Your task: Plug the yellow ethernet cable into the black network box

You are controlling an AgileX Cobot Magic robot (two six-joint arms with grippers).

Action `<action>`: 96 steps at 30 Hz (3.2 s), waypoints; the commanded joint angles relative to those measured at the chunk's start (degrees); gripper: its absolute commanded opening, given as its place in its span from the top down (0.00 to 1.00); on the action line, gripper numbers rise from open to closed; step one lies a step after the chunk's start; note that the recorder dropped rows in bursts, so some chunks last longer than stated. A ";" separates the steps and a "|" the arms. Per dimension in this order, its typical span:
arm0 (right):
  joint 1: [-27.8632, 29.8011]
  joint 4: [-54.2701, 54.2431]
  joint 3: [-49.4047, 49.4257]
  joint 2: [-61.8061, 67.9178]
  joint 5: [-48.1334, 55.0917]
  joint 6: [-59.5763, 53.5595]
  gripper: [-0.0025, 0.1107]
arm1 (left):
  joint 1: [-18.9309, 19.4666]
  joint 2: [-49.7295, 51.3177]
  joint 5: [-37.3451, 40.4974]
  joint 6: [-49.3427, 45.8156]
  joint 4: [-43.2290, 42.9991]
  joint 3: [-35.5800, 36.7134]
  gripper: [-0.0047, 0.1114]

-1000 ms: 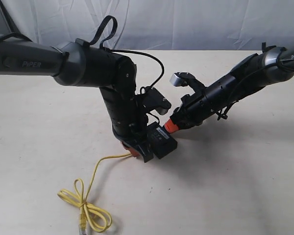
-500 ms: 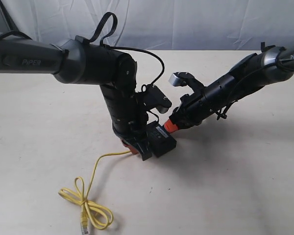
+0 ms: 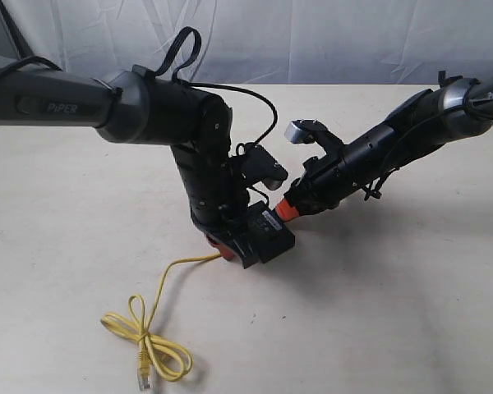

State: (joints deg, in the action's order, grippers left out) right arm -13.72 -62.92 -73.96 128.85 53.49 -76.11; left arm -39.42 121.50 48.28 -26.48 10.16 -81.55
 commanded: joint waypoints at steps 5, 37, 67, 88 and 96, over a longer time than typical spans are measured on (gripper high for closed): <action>-1.35 -0.77 0.46 0.62 6.16 -0.19 0.99 | -0.08 0.38 -9.20 1.01 4.37 -3.95 0.96; 1.64 3.19 0.46 -1.95 -0.13 1.24 0.99 | 1.17 -0.58 -3.20 0.44 1.87 -4.17 0.96; 6.53 24.29 0.46 -16.10 -4.42 20.90 0.99 | 1.06 1.89 -1.03 -0.45 4.41 -4.17 0.49; 8.53 52.28 0.57 -30.45 -2.83 53.94 0.99 | 9.90 -15.88 15.04 11.09 -13.29 -5.37 0.96; 8.53 65.02 8.54 -44.58 -6.77 65.90 0.99 | 16.33 -28.66 7.76 15.03 -13.68 4.07 0.96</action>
State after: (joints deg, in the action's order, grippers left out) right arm -5.51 -1.38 -68.53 89.28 49.57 -13.55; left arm -24.32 97.65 59.41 -12.71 -3.38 -81.52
